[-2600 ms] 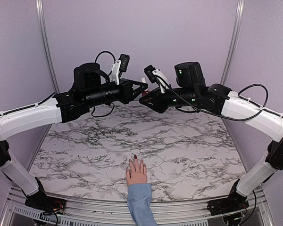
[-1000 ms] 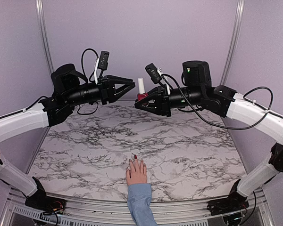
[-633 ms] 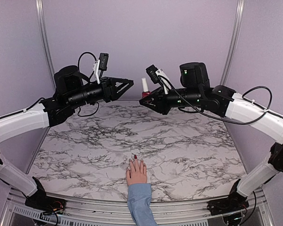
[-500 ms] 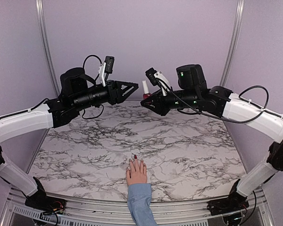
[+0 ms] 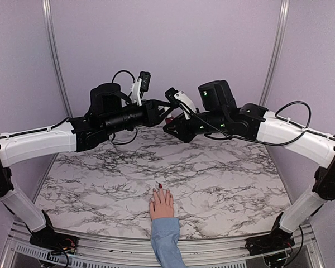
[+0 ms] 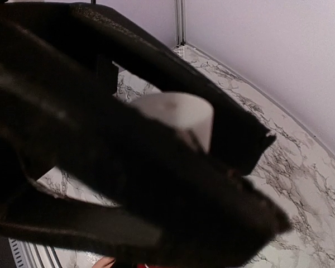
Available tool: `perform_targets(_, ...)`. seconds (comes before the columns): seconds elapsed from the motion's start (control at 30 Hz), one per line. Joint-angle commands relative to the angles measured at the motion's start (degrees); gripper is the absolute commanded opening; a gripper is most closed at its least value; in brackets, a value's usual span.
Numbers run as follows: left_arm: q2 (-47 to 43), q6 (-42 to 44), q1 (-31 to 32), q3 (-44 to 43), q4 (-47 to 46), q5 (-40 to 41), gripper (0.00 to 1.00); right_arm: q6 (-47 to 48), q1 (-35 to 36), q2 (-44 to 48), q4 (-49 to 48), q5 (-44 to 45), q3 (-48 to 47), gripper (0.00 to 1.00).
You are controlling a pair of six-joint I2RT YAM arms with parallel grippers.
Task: Paint the nails
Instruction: Screw the nail polish bottle cap onto the nail polish bottle.
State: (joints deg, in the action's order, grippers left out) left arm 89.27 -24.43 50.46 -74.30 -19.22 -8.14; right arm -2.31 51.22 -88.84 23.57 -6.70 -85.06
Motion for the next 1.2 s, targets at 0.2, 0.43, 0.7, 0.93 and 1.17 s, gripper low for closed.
perform_targets(0.2,-1.61,3.30,-0.05,0.21,1.38,-2.16,0.00,1.63,0.39,0.71,-1.09,-2.96,-3.10,0.00)
perform_targets(0.43,-3.11,4.35,-1.69,1.62,1.04,-13.29,0.00,2.22,-1.32,2.53,-4.50,-15.29,-1.76,0.00)
perform_targets(0.7,-3.26,5.18,-2.82,1.41,-0.81,-26.53,0.00,4.26,-2.95,3.82,-7.89,-34.21,-0.55,0.00)
perform_targets(0.93,-3.50,3.87,-3.98,0.76,-2.47,-31.82,0.00,4.99,-3.00,4.64,-8.41,-36.61,0.10,0.00)
perform_targets(1.17,-6.31,3.59,-6.35,1.52,-2.29,-28.40,0.27,5.81,-2.99,5.06,-6.83,-33.91,1.37,0.00)
